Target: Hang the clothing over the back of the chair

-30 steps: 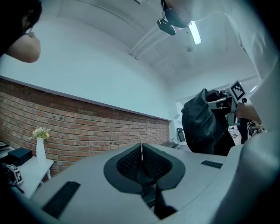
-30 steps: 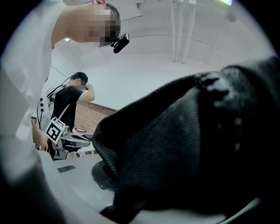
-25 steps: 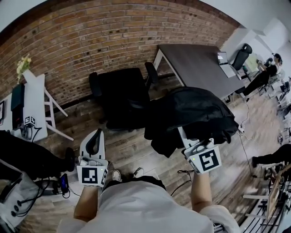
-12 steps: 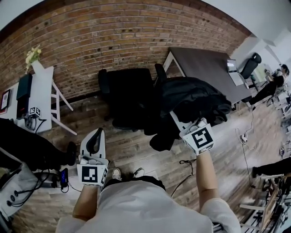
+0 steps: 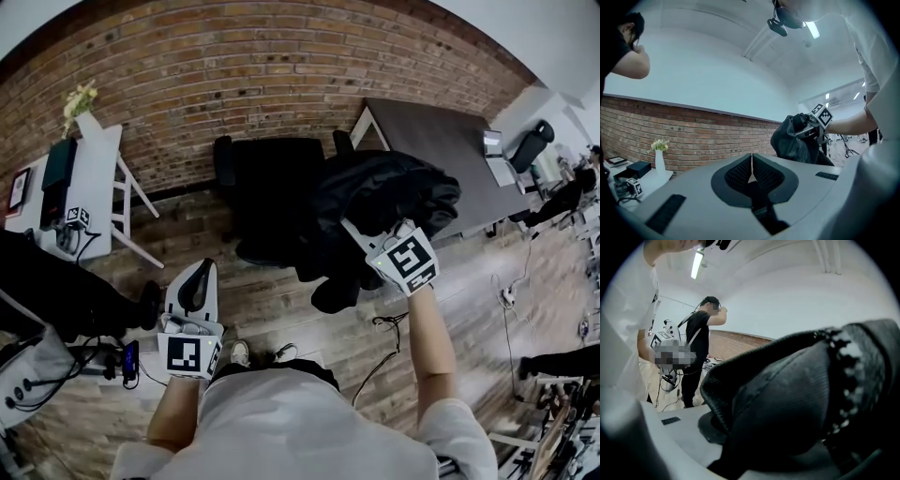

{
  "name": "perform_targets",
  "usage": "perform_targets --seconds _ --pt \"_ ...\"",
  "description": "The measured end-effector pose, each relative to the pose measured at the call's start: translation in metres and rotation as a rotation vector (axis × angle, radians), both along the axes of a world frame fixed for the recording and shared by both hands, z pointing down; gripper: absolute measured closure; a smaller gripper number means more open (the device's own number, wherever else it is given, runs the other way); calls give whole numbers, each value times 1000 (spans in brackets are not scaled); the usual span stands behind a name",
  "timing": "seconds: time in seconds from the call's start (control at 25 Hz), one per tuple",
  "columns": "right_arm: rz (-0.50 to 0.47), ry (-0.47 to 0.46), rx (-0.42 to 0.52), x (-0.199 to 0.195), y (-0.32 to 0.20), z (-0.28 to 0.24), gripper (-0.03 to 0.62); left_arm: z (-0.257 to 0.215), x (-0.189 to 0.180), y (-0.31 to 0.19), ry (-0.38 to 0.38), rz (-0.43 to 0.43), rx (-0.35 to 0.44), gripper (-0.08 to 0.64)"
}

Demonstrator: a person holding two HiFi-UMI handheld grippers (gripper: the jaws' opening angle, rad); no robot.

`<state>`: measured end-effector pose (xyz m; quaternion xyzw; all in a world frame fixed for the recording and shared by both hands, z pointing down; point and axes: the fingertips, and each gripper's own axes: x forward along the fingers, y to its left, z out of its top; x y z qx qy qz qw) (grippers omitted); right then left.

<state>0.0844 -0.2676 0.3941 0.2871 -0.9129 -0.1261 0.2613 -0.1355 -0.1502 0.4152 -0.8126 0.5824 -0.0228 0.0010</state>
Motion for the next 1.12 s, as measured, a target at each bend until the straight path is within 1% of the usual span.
perform_targets --seconds 0.2,0.32,0.64,0.76,0.88,0.96,1.12 --pt "-96 33 -32 -11 -8 5 480 1 5 -2 -9 -8 -6 529" --pt "-131 45 -48 -16 -12 13 477 2 9 -2 -13 -9 -7 529" --pt "-186 29 -152 -18 -16 34 476 1 13 -5 -15 -33 -11 529" --pt "-222 13 -228 -20 -18 43 474 3 14 -4 -15 -39 -12 529" --pt "-228 -35 -289 -19 -22 47 469 3 18 -4 -13 -41 -12 529" --pt "-218 -59 -301 -16 -25 48 468 3 20 -4 -15 -42 -15 529" --pt "-206 -65 -326 -14 -26 53 465 8 21 -6 -16 -49 -30 529"
